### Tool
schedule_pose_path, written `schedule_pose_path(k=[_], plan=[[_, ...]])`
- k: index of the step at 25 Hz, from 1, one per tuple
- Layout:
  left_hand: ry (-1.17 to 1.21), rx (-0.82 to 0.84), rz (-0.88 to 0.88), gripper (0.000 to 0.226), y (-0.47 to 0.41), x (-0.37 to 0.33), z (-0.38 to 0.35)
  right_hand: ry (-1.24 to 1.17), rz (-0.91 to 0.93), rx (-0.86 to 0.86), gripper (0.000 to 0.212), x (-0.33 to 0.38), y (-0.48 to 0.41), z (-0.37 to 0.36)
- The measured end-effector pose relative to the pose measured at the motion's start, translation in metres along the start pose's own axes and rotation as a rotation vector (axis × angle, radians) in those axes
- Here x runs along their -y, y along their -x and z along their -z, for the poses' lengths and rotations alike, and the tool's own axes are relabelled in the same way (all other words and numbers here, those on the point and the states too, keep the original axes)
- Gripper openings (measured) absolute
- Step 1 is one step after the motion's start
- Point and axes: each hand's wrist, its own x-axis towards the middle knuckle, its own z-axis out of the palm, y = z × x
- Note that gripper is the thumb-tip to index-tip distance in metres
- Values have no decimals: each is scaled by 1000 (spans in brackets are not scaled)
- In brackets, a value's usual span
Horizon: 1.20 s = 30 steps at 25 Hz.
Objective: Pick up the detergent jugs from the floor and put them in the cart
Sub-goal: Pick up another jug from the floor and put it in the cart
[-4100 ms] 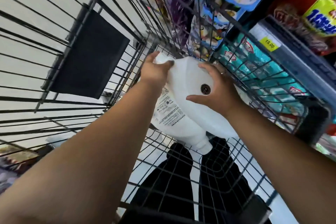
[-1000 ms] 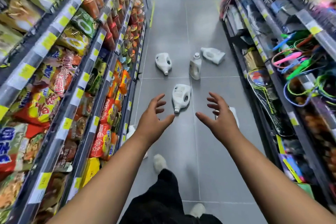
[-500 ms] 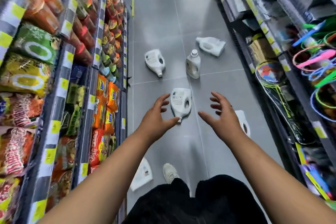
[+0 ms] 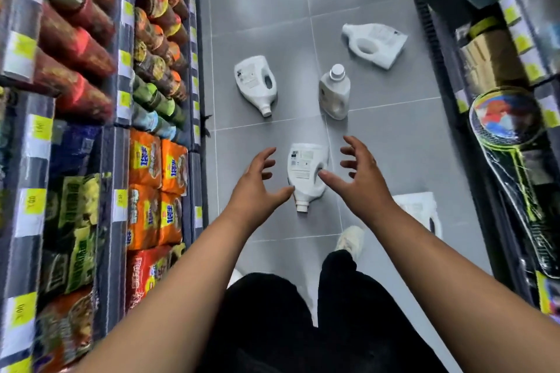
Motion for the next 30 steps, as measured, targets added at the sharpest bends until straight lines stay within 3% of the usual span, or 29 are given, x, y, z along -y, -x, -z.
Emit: schedule_pose_path(k=[7,12,20,26,30], plan=[[-23,40,70,76,-156,54,-16,27,-120,-24,82,-71,-132,-49],[-93,132,93,74,-281,126,-40,-66,-260,-188,84,-159,-195,-113],[-232,312,-3,76,-419,236,-138,-129,-452,-360,84,-316,-238,-199],[-306,285,26,82,-485,320,-209,-109,-517,-465,99,-431,-255,-252],[-308,264,54,88,-527,367,-244,-113,-563,-438,99,-488,-265,-281]])
